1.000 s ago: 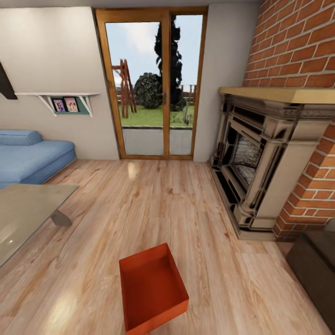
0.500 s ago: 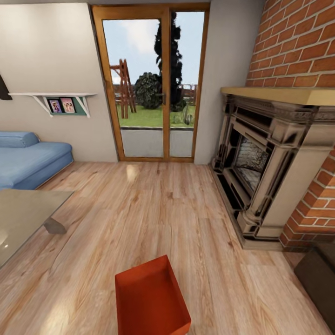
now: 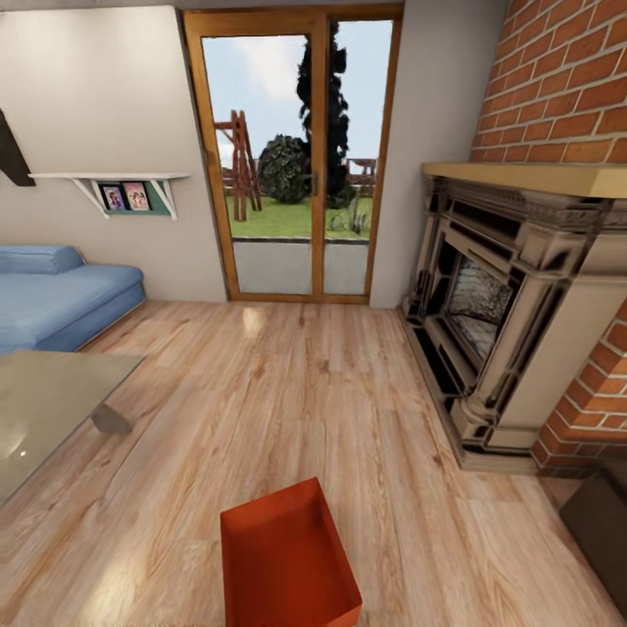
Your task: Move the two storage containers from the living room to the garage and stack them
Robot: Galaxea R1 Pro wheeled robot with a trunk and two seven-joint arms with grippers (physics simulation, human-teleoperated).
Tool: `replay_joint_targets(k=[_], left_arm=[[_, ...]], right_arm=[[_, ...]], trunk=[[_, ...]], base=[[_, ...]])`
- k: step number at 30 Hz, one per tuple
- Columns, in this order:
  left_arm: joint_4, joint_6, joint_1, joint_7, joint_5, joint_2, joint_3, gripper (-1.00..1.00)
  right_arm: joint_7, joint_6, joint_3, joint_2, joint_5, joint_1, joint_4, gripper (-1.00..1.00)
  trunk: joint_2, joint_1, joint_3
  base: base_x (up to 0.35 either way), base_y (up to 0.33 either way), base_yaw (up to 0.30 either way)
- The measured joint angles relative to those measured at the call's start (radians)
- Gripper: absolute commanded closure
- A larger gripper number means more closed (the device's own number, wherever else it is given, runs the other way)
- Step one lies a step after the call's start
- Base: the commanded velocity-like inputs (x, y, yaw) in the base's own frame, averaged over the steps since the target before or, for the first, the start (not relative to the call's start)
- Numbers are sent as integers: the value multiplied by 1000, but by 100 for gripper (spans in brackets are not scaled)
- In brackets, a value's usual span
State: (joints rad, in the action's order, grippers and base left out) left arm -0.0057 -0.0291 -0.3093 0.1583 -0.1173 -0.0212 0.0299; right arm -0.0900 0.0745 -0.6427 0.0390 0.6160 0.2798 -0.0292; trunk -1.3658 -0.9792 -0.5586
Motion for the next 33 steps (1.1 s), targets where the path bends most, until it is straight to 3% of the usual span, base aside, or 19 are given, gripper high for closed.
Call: replay_joint_targets(k=[23,33], left_arm=[[-1,0,0,0,0,0,0,-100],[0,0,0,0,0,0,0,-100]], right_arm=[[0,0,0,0,0,0,0,-100],[0,0,0,0,0,0,0,-100]], trunk=[[0,0,-10],[0,0,-11]], base=[[0,0,260],[0,-174,32]])
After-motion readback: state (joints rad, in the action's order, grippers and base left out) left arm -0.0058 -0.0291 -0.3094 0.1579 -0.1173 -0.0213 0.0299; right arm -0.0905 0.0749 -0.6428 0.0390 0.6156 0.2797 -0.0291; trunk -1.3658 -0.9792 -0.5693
